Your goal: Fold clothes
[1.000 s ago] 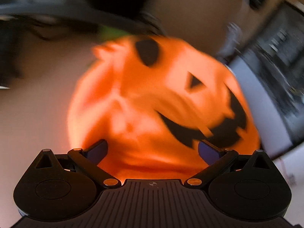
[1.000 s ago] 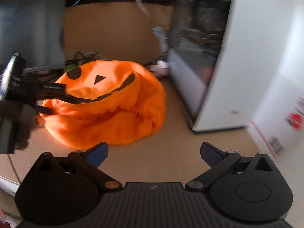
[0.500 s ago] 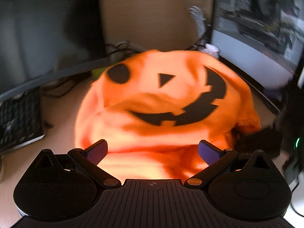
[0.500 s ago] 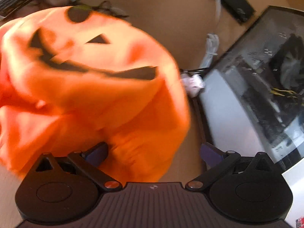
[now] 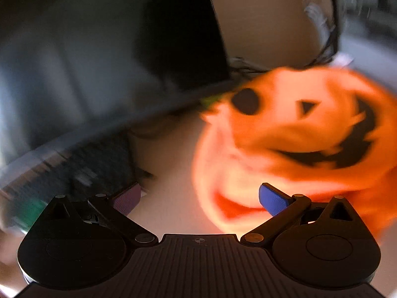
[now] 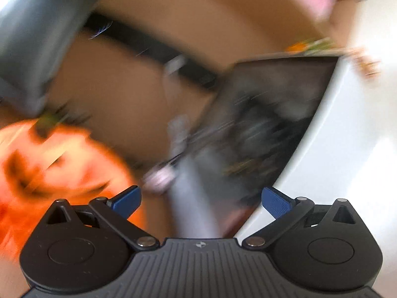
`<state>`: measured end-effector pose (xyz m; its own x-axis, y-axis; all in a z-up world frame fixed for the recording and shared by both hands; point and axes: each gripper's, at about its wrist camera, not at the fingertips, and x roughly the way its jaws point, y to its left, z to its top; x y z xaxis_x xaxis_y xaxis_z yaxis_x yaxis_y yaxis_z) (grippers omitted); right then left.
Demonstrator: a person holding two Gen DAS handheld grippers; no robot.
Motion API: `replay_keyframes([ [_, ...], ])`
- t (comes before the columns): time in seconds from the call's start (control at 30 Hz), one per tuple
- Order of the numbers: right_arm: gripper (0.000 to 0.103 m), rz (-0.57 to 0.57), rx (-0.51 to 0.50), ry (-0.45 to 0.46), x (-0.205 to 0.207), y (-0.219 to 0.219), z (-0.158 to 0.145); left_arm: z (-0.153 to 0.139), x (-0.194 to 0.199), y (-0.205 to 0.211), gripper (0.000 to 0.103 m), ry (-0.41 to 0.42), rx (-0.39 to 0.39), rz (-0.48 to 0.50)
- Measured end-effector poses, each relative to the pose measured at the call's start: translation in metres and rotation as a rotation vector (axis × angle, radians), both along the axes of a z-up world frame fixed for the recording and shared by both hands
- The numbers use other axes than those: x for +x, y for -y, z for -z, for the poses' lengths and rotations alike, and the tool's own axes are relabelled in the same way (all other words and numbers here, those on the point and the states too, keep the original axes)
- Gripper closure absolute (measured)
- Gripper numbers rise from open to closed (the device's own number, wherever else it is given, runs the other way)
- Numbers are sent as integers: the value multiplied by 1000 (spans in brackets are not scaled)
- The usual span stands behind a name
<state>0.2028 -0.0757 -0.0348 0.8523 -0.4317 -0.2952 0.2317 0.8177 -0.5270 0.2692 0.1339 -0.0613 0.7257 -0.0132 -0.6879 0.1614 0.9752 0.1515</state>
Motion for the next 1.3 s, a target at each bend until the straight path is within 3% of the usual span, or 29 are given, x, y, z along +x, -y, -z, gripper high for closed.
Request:
replay_keyframes([
  [0.03,0,-22,-25,-48,5,-8,17,1,-1,-1,0,-36,-47,10],
  [0.2,0,-90,-212,-235,55,-41,103,13,-13,25,0,-117,-99,121],
  [0.27,0,-84,-239,-226,69,-38,115,15,-17,42,0,-129,-108,197],
  [0.4,0,-12,-265,70,55,-35,67,16,-32,77,0,-79,-54,305],
  [0.5,0,-18,-272,267,23,-41,16,26,-15,87,0,-73,-1,218],
  [0.63,0,-4,-290,342,-6,-39,-14,45,8,81,0,-112,95,120],
  [0.7,0,-11,-249,310,-13,-38,-14,51,10,72,0,-107,152,90],
  [0.87,0,-31,-146,229,-30,-36,-15,33,7,13,0,-79,77,-95],
  [1.0,0,-188,-71,26,-26,-71,30,22,10,-24,0,-57,57,-207],
  [1.2,0,-199,-205,-215,36,-102,107,25,21,-41,0,-33,96,-202],
  [1.23,0,-165,-221,-215,43,-100,110,27,21,-45,0,-33,117,-199],
  [1.3,0,-52,-178,-151,45,-73,85,30,20,-63,0,-32,155,-233],
])
